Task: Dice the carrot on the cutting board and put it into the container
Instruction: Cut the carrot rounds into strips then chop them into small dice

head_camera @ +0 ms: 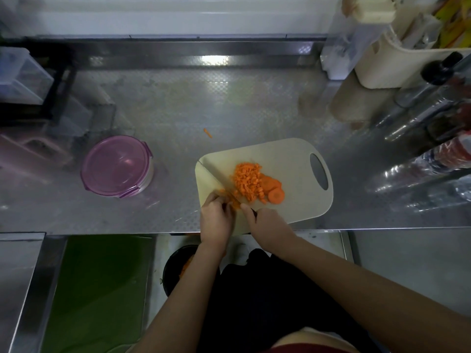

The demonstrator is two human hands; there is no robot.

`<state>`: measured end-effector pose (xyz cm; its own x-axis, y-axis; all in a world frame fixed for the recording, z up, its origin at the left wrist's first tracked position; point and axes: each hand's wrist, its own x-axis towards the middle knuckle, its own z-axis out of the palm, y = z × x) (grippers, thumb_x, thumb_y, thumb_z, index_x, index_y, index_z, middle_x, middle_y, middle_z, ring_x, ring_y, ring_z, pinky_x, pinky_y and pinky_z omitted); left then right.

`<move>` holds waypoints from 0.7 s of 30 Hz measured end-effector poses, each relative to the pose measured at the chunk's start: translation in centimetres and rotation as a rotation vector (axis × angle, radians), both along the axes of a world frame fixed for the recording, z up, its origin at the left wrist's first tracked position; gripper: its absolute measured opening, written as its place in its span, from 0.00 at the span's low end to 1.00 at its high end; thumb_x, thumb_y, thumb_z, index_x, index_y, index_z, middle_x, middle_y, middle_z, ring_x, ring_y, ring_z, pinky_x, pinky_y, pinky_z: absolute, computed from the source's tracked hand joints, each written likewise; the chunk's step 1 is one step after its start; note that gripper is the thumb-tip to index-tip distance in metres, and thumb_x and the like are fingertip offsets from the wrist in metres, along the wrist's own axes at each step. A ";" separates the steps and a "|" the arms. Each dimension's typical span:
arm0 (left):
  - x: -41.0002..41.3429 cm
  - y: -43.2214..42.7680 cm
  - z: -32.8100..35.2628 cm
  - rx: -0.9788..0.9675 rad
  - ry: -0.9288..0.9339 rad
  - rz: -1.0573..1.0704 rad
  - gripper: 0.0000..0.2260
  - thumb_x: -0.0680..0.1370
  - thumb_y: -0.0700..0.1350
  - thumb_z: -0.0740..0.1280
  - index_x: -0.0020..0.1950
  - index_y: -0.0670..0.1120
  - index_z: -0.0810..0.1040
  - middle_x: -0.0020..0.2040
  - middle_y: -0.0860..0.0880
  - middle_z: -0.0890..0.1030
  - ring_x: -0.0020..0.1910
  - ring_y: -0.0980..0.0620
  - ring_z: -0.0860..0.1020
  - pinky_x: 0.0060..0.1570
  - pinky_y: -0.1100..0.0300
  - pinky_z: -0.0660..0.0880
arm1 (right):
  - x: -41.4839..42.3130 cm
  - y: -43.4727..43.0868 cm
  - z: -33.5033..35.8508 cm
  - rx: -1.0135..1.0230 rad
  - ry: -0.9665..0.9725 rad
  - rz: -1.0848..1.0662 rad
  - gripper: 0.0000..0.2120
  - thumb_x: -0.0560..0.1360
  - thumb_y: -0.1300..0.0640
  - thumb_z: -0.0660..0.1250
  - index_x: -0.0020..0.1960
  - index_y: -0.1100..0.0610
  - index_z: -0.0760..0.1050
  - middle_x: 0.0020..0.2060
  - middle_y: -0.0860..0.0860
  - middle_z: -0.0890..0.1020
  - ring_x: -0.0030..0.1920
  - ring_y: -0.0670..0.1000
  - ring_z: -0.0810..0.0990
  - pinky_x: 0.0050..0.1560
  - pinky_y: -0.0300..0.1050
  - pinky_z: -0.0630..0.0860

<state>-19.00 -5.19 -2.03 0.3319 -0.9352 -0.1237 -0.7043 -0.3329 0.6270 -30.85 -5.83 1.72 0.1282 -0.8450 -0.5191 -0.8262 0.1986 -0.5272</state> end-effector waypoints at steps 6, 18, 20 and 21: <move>0.1 0.2 0.1 -0.023 0.008 -0.016 0.06 0.74 0.35 0.66 0.47 0.37 0.82 0.48 0.41 0.79 0.45 0.44 0.78 0.45 0.67 0.66 | 0.3 -1.7 0.5 0.081 -0.131 0.029 0.28 0.80 0.41 0.49 0.53 0.64 0.75 0.50 0.64 0.80 0.53 0.61 0.78 0.47 0.45 0.68; 0.7 0.0 0.1 -0.016 0.080 0.014 0.12 0.74 0.37 0.68 0.56 0.44 0.81 0.56 0.48 0.81 0.55 0.49 0.78 0.55 0.69 0.66 | -2.1 -2.9 1.7 -0.064 -0.216 0.009 0.24 0.81 0.47 0.53 0.51 0.67 0.76 0.45 0.63 0.80 0.47 0.57 0.77 0.47 0.44 0.70; 0.8 0.1 0.2 -0.015 0.066 -0.017 0.13 0.75 0.35 0.64 0.57 0.45 0.81 0.57 0.48 0.80 0.56 0.49 0.78 0.56 0.68 0.67 | -2.2 -2.9 2.0 -0.072 -0.232 0.016 0.22 0.81 0.47 0.53 0.46 0.64 0.75 0.40 0.60 0.79 0.43 0.53 0.75 0.40 0.40 0.64; 0.8 0.2 0.2 -0.017 0.063 -0.030 0.14 0.75 0.35 0.63 0.58 0.44 0.80 0.58 0.48 0.80 0.56 0.49 0.77 0.56 0.69 0.66 | -2.1 -2.8 2.2 -0.078 -0.257 0.011 0.20 0.81 0.48 0.53 0.45 0.62 0.74 0.39 0.59 0.78 0.42 0.53 0.75 0.38 0.39 0.62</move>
<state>-18.20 -5.02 -1.79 0.2960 -0.9466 -0.1276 -0.6724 -0.3014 0.6760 -32.99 -8.64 3.94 0.2566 -0.8790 -0.4019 -0.6654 0.1409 -0.7331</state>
